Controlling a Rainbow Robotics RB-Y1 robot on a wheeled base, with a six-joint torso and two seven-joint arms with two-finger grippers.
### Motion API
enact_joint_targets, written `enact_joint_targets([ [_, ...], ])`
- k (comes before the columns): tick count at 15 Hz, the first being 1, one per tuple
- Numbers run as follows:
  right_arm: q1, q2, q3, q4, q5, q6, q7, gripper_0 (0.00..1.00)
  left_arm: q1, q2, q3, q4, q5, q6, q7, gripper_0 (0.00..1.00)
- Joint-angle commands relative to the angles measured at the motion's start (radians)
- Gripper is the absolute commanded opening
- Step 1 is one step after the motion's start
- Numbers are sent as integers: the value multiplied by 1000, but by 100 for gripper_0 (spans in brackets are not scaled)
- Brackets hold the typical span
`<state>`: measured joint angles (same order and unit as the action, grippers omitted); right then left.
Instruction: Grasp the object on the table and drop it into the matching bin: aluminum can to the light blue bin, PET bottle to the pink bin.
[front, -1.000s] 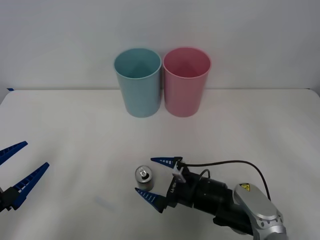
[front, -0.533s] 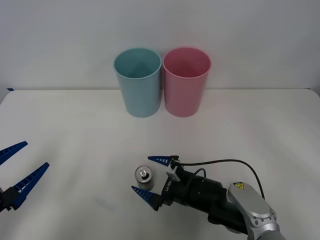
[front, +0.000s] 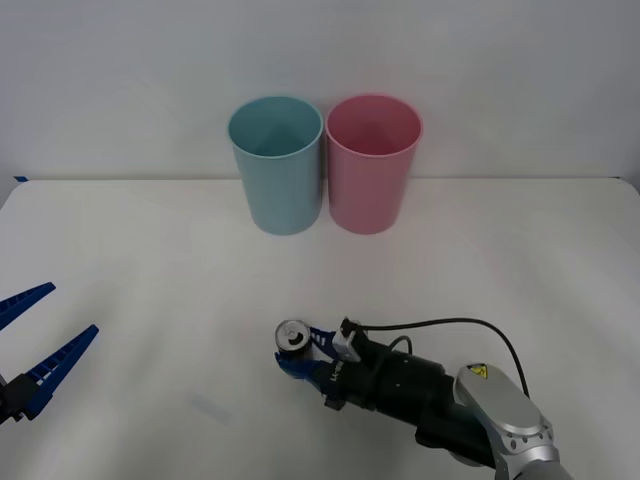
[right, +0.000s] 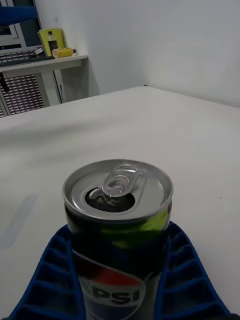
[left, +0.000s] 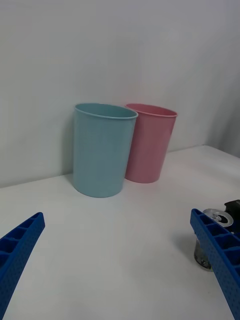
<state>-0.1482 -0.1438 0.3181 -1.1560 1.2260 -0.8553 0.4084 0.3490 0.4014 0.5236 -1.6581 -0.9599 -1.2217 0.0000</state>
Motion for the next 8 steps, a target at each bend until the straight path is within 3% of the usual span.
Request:
enact_joint_targets([
  [1, -7, -5, -1, -4, -6, -2, 0, 0, 0, 0, 0, 0, 0, 0, 0, 100],
  [4, -1, -26, -7, -37, -23, 1, -10, 0, 0, 0, 0, 0, 0, 0, 0, 100],
  [8, 76, -100, 13, -228, -26, 71, -128, 0, 0, 0, 0, 0, 0, 0, 0, 100],
])
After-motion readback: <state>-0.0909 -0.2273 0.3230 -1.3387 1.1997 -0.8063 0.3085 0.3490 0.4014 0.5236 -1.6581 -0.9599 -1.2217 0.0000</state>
